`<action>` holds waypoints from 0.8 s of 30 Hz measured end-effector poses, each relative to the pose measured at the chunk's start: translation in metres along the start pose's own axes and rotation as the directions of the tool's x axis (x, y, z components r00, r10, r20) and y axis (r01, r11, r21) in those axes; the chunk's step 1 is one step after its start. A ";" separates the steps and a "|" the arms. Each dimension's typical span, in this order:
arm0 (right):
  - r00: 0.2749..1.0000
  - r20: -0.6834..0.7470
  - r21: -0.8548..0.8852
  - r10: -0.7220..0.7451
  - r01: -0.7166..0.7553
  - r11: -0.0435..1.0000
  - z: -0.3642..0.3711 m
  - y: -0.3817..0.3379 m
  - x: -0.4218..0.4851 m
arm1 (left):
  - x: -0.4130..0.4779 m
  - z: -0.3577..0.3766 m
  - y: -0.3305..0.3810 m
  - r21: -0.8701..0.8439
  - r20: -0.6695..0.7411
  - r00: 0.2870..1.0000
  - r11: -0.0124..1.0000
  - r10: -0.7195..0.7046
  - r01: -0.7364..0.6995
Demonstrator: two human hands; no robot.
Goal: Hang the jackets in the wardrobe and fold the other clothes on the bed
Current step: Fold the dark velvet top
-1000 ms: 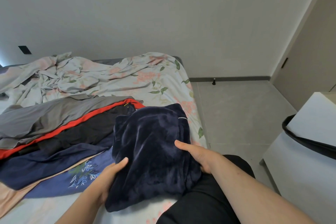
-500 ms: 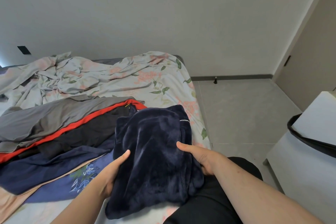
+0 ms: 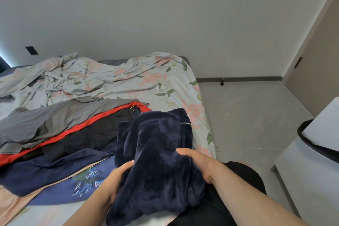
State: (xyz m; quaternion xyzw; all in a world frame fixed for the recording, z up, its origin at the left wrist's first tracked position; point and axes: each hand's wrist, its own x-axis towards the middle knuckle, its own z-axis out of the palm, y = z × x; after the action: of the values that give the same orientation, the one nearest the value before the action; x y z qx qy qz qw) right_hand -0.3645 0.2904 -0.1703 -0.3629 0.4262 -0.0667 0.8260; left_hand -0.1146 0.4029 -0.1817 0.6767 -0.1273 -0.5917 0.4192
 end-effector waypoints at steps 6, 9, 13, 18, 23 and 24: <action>0.995 0.062 0.066 -0.076 0.072 0.995 0.002 0.001 -0.020 | -0.026 -0.001 -0.012 -0.299 0.147 0.989 0.954 0.016 0.029; 0.985 0.063 0.152 -0.163 0.152 0.976 0.004 0.005 -0.033 | -0.037 0.004 -0.002 -0.350 0.180 0.982 0.937 0.051 0.015; 0.969 0.061 0.261 -0.239 0.215 0.941 0.009 0.009 -0.060 | -0.052 0.017 0.018 -0.369 0.237 0.964 0.929 0.122 -0.027; 0.951 -0.079 0.291 -0.299 0.309 0.905 0.006 0.010 -0.111 | -0.072 0.047 0.038 -0.364 0.344 0.913 0.928 0.218 -0.085; 0.879 -0.252 0.307 -0.404 0.468 0.829 0.010 0.004 -0.172 | -0.089 0.088 0.051 -0.329 0.377 0.872 0.925 0.312 -0.189; 0.852 -0.312 0.292 -0.421 0.507 0.811 0.009 0.004 -0.182 | -0.092 0.097 0.053 -0.305 0.395 0.866 0.933 0.308 -0.193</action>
State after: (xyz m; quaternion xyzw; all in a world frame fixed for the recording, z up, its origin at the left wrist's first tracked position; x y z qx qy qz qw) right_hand -0.4726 0.3750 -0.0505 -0.2868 0.3976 -0.3872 0.7809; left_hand -0.2101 0.3918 -0.0747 0.4448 -0.2279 -0.6794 0.5372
